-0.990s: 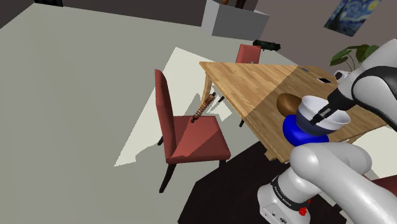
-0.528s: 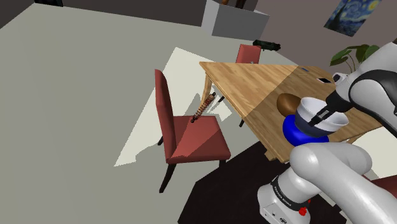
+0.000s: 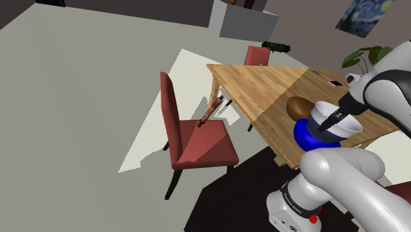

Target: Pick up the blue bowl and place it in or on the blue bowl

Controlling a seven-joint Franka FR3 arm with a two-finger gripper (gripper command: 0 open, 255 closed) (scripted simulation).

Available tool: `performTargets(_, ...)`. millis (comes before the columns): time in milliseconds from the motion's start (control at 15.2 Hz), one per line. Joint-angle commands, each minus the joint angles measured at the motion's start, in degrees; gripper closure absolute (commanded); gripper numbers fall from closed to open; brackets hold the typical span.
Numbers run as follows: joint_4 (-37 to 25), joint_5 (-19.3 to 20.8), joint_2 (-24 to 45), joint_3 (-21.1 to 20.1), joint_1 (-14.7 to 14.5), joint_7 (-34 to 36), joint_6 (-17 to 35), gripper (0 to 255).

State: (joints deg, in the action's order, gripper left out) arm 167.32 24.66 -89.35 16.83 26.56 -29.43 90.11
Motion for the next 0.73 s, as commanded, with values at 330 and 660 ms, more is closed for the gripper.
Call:
performTargets(330,-6.60,-3.23,2.08,-3.56,-1.48,0.04,-4.58,0)
performTargets(660,-6.60,-3.23,2.08,-3.55,-1.48,0.04,-4.58,0)
